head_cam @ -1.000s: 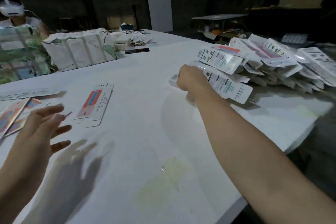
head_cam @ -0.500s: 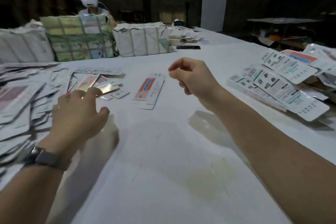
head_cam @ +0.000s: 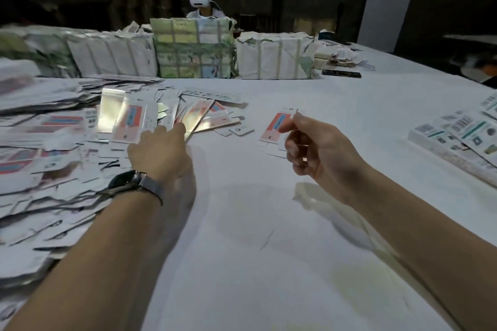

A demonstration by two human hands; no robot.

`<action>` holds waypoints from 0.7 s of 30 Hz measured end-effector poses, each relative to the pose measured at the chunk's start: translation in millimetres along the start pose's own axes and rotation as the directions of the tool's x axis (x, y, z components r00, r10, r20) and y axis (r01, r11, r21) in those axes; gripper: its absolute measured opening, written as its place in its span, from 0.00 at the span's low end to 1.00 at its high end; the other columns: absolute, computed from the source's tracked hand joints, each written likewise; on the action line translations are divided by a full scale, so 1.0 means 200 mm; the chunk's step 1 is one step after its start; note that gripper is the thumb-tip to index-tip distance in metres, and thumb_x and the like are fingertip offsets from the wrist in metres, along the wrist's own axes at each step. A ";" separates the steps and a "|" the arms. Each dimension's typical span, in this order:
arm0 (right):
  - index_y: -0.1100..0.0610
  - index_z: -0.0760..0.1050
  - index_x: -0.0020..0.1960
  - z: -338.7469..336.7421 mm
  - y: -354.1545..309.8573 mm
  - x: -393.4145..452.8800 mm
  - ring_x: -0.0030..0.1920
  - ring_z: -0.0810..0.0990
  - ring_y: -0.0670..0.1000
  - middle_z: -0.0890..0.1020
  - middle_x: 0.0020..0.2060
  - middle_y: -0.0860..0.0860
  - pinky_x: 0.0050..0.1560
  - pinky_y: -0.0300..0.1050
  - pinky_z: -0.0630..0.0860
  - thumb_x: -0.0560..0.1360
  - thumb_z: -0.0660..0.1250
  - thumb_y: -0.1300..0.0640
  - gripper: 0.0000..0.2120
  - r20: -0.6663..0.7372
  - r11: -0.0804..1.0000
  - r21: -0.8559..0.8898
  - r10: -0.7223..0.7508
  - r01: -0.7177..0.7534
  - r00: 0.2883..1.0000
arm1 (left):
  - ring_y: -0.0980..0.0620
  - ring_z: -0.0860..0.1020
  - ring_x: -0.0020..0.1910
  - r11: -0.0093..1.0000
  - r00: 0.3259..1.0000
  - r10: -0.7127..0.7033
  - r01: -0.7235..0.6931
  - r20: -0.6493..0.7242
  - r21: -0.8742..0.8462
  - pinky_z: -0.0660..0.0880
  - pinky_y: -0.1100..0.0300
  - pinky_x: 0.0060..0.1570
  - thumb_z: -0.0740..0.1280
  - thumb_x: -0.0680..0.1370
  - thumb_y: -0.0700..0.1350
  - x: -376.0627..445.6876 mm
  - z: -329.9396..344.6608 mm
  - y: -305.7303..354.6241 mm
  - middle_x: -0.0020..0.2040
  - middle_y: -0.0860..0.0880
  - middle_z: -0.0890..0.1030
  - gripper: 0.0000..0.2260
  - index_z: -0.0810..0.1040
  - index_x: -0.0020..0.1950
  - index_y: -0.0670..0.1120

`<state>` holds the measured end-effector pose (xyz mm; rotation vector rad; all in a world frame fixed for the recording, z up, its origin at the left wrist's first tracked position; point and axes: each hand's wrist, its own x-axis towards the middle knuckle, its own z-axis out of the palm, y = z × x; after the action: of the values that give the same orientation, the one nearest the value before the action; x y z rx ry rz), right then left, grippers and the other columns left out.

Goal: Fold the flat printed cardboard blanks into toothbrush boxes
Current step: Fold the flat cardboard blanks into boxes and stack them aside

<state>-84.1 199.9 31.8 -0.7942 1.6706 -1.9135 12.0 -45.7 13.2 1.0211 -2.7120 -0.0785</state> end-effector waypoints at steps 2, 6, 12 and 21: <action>0.52 0.80 0.42 0.01 0.01 0.00 0.29 0.68 0.47 0.73 0.30 0.51 0.28 0.40 0.61 0.82 0.60 0.48 0.16 -0.003 1.000 -0.004 0.005 -0.005 1.000 | 0.38 0.71 0.63 1.000 0.999 0.017 -0.016 -0.042 0.005 0.67 0.46 0.58 0.67 0.77 0.48 -0.01 0.00 0.01 0.60 0.44 0.74 0.18 0.70 0.66 0.51; 0.54 0.79 0.44 0.03 0.02 -0.01 0.29 0.68 0.48 0.72 0.30 0.52 0.28 0.39 0.62 0.83 0.59 0.50 0.15 -0.015 1.000 -0.024 0.005 -0.006 1.000 | 0.36 0.63 0.67 0.993 0.992 -0.054 0.065 -0.110 0.099 0.61 0.43 0.65 0.66 0.75 0.47 -0.01 -0.03 0.01 0.64 0.41 0.69 0.18 0.71 0.65 0.50; 0.55 0.79 0.45 0.04 0.03 -0.02 0.29 0.68 0.48 0.73 0.30 0.52 0.27 0.39 0.64 0.83 0.59 0.51 0.14 0.005 0.999 -0.033 0.001 -0.001 1.000 | 0.34 0.67 0.65 0.992 0.993 -0.115 0.113 0.028 0.051 0.62 0.37 0.64 0.65 0.76 0.44 -0.01 -0.02 -0.02 0.62 0.41 0.72 0.22 0.63 0.69 0.51; 0.56 0.79 0.47 0.04 0.06 -0.01 0.30 0.70 0.48 0.73 0.31 0.51 0.28 0.39 0.66 0.81 0.61 0.49 0.13 0.012 0.999 -0.037 -0.006 0.007 1.000 | 0.39 0.78 0.51 0.989 0.914 0.077 -0.122 -0.399 -0.088 0.67 0.47 0.51 0.63 0.77 0.40 -0.02 -0.09 0.07 0.50 0.46 0.78 0.11 0.75 0.58 0.51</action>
<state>-78.5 193.9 19.9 -0.8245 1.7024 -1.8842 10.4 -32.0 31.5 0.7674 -2.3552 -0.0026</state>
